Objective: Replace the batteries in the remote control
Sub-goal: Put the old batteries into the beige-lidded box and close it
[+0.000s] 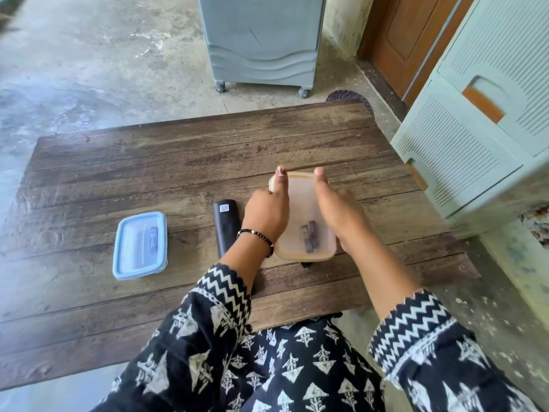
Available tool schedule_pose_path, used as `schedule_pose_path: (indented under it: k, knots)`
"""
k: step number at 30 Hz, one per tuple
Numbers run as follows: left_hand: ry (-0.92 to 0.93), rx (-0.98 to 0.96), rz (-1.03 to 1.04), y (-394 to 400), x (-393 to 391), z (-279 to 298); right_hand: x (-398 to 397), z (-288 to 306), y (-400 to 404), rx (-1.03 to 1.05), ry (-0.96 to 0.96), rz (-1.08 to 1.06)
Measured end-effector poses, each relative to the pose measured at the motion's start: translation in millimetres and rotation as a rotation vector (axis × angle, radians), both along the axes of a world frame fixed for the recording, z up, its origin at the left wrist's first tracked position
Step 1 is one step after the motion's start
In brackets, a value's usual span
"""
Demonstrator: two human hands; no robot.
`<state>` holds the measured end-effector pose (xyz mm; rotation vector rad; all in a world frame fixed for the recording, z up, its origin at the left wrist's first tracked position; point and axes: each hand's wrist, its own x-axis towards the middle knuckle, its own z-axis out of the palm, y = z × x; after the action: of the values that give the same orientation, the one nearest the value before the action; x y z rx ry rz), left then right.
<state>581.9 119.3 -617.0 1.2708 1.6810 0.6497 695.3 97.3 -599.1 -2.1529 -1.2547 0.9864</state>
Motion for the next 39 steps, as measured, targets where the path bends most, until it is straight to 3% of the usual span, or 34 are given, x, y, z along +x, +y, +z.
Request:
schedule_pose_path:
  k: [4, 8, 14, 18, 20, 22, 27, 31, 35, 39]
  knots:
    - [0.003, -0.022, 0.081, -2.3, 3.1, -2.4, -1.1, 3.2, 4.9, 0.043, 0.029, -0.007]
    - [0.010, -0.029, 0.035, -4.9, 4.1, 0.1, -1.7, -6.1, 2.8, 0.075, 0.045, -0.018]
    - [-0.038, -0.050, 0.050, -9.5, 6.5, -0.6, 3.3, -5.9, -6.2, 0.059, 0.207, -0.084]
    - [-0.205, -0.053, 0.138, -4.4, 4.1, 10.0, 8.6, -12.4, -15.4, -0.045, 0.443, -0.088]
    - [-0.395, -0.139, 0.126, -7.7, 5.6, 14.6, 9.4, -17.7, -19.1, 0.026, 0.368, -0.161]
    - [-0.455, -0.152, 0.096, -15.1, 9.1, 10.7, 8.2, -16.3, -18.2, 0.090, 0.304, -0.210]
    - [-0.161, 0.004, 0.171, -31.0, 13.7, 9.5, 0.6, -1.7, -12.2, 0.160, 0.136, -0.115]
    - [-0.100, -0.013, 0.156, -28.8, 13.3, 9.4, 1.7, -5.2, -14.0, 0.147, 0.068, -0.072]
    - [-0.069, -0.018, 0.146, -27.5, 15.9, 6.0, 8.8, -10.9, -17.1, 0.095, 0.188, -0.123]
    - [-0.062, -0.017, 0.081, -19.9, 19.3, 13.8, 25.9, -10.5, -25.0, 0.151, 0.256, 0.045]
